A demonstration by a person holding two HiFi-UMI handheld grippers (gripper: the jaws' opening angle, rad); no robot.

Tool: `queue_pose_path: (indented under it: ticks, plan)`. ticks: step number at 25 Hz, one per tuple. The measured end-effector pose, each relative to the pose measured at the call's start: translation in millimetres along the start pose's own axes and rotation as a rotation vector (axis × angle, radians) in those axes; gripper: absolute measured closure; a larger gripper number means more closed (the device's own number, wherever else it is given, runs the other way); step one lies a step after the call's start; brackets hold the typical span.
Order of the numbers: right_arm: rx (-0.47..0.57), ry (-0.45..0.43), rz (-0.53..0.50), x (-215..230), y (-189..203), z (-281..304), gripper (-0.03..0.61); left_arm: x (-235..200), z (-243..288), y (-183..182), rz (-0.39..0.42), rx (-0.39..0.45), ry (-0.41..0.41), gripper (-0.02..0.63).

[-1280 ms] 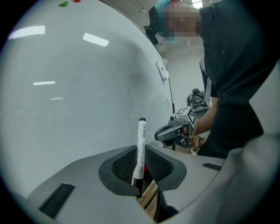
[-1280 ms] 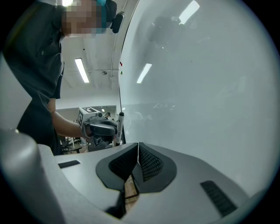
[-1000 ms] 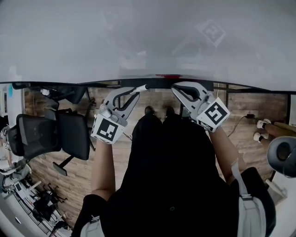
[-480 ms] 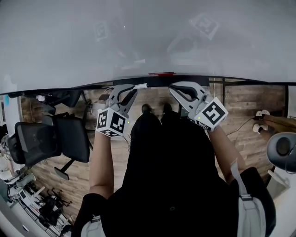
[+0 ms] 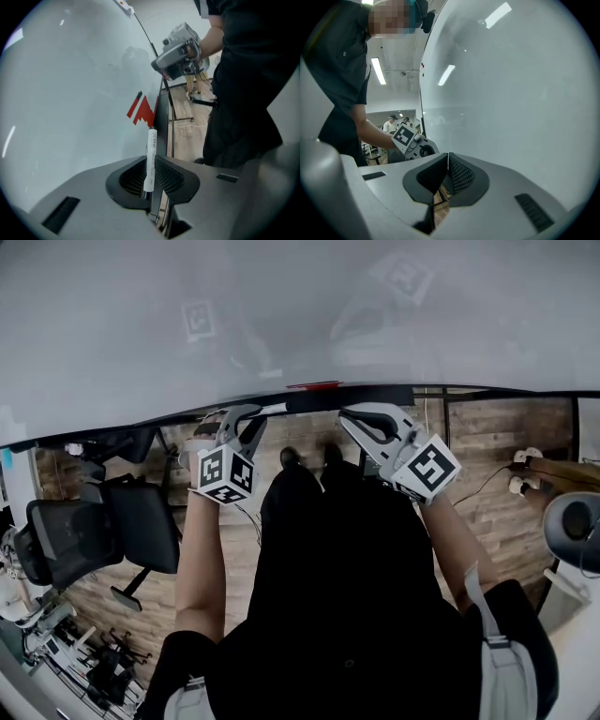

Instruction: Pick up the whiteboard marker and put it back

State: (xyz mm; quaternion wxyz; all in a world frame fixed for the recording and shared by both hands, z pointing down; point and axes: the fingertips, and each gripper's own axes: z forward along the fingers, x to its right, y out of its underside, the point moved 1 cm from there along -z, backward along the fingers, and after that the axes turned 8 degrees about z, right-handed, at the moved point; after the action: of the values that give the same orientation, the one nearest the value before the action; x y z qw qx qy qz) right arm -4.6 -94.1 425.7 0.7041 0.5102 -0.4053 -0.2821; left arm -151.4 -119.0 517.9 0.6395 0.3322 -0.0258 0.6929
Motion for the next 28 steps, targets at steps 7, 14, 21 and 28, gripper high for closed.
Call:
queue_pose_path:
  ticks: [7,14,21,28]
  plan:
    - [0.016,0.015,0.009,1,1,-3,0.557,8,23,16,0.026,-0.091,0.04,0.545]
    - [0.004,0.012,0.005,1,1,-3,0.555,13,32,24,0.027,-0.146,0.062,0.545]
    - [-0.008,0.009,0.013,3,3,-2,0.557,17,35,32,0.046,-0.176,0.085,0.543]
    - [-0.006,0.005,0.015,5,6,-3,0.555,21,40,34,0.046,-0.186,0.104,0.54]
